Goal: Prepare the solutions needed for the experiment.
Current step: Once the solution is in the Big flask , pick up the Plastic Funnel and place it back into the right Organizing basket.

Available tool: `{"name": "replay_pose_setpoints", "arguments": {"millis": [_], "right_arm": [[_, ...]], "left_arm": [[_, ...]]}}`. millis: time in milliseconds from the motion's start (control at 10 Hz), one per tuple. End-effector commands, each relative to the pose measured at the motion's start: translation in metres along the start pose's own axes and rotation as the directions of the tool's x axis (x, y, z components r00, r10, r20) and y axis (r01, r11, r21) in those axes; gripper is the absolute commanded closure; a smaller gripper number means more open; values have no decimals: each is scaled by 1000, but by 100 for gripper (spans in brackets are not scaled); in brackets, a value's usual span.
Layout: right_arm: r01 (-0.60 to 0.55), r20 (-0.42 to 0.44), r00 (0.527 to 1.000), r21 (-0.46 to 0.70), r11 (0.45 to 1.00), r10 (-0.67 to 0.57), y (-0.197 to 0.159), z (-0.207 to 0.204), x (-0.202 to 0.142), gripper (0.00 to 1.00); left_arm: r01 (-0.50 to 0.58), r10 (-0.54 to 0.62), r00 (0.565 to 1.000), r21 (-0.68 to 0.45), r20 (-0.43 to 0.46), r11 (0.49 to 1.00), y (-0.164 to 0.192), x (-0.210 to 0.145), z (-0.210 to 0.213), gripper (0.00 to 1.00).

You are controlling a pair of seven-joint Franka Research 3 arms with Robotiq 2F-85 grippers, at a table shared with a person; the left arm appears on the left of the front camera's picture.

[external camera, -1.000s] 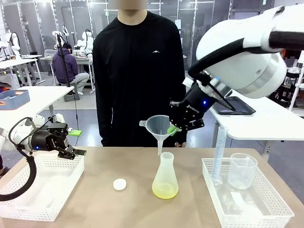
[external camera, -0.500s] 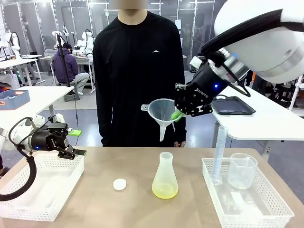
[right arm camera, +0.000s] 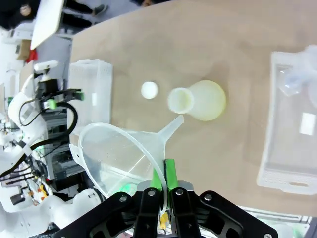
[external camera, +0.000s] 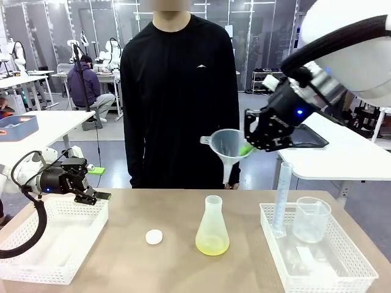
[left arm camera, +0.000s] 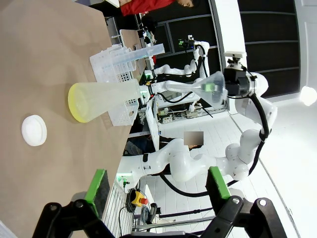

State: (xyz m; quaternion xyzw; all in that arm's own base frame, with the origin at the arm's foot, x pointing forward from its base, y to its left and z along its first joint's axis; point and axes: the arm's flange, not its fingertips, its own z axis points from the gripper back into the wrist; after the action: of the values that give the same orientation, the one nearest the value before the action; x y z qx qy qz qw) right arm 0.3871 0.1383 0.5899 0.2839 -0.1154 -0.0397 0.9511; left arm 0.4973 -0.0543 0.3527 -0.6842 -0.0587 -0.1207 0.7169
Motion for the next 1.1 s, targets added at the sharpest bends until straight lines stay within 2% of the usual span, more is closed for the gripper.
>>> {"name": "replay_pose_setpoints", "arguments": {"millis": [0,200,400,800,1000], "right_arm": [[29,14,1000,-42,999,-28,-50,32,5,100],[117,24,993,-72,990,-116,-108,62,12,100],[173,13,985,-81,982,-173,-143,80,19,100],[195,-50,978,-102,975,-201,-166,73,21,100],[185,-17,982,-134,973,-189,-180,51,11,100]], "left_arm": [[1,-1,1000,2,-1,1000,-2,1,0,0],[1,-1,1000,2,-1,1000,-2,1,0,0],[1,-1,1000,2,-1,1000,-2,1,0,0],[1,-1,1000,2,-1,1000,-2,1,0,0],[1,-1,1000,2,-1,1000,-2,1,0,0]]}}
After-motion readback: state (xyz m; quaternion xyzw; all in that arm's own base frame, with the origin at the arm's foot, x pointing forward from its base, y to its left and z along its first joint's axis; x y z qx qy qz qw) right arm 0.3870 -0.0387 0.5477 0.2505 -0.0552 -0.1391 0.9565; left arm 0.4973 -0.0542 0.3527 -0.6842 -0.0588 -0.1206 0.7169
